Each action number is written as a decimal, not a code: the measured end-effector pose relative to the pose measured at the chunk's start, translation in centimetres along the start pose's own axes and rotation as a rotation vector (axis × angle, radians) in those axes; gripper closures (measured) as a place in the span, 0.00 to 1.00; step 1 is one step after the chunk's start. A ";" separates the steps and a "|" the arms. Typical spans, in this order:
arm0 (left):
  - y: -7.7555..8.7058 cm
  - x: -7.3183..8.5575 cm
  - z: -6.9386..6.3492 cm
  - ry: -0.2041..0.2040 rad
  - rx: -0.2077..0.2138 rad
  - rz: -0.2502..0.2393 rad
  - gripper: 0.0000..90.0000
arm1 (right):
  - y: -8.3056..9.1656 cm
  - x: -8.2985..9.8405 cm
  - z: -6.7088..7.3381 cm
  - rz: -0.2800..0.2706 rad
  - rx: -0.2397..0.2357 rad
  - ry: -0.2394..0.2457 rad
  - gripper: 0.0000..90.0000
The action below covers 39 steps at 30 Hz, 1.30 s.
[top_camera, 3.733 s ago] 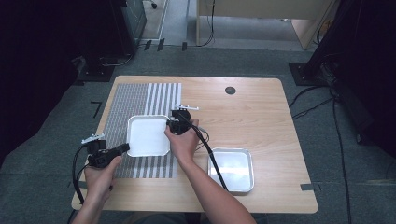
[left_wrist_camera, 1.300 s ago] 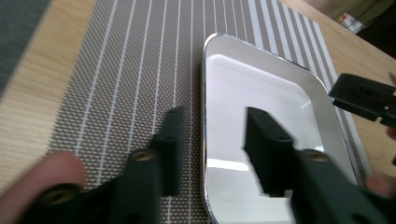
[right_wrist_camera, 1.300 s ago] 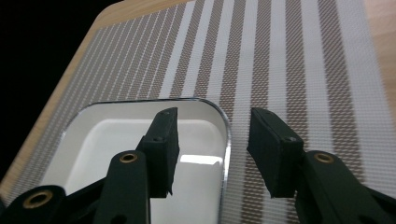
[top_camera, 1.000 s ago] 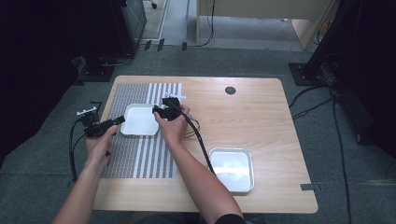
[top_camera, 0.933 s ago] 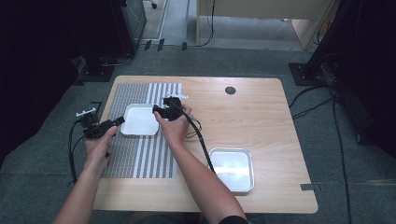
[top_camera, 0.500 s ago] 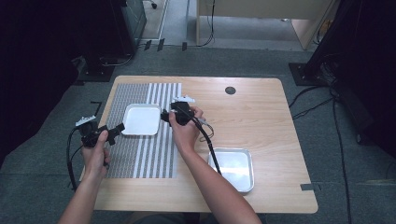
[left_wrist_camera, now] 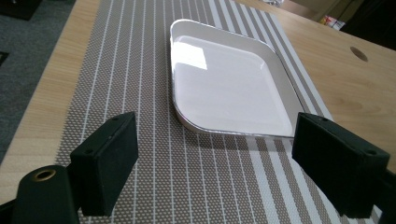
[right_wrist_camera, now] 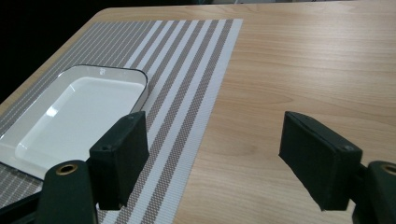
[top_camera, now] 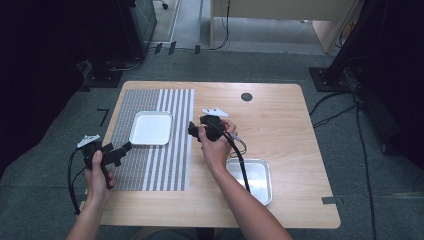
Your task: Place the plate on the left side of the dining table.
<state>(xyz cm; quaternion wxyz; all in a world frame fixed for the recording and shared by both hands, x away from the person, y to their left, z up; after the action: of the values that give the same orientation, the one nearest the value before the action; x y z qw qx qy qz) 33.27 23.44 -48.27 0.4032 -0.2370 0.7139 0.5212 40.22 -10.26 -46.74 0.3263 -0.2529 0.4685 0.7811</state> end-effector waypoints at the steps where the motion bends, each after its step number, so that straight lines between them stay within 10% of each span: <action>1: 0.1 0.2 -0.1 -0.005 0.003 -0.003 0.16 | 0.3 0.1 -0.2 -0.002 -0.001 0.004 0.27; 39: 4.1 4.4 -2.4 -0.091 -0.013 -0.042 0.11 | 8.9 1.9 -9.4 -0.077 0.064 0.033 0.25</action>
<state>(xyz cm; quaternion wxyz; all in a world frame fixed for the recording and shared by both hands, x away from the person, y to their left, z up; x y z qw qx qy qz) 26.93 22.96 -49.30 0.4446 -0.2306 0.6862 0.5275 33.12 -21.32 -47.13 0.3564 -0.2731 0.4885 0.7482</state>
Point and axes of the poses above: each handheld gripper's, and its own axes: y roughly backward along the jaws, x roughly out of its underside, z roughly to its left, the point moved 2 cm from there along -y, roughly forward along the jaws, and after that the axes turned 15 degrees about -y, right-handed, at the moved point
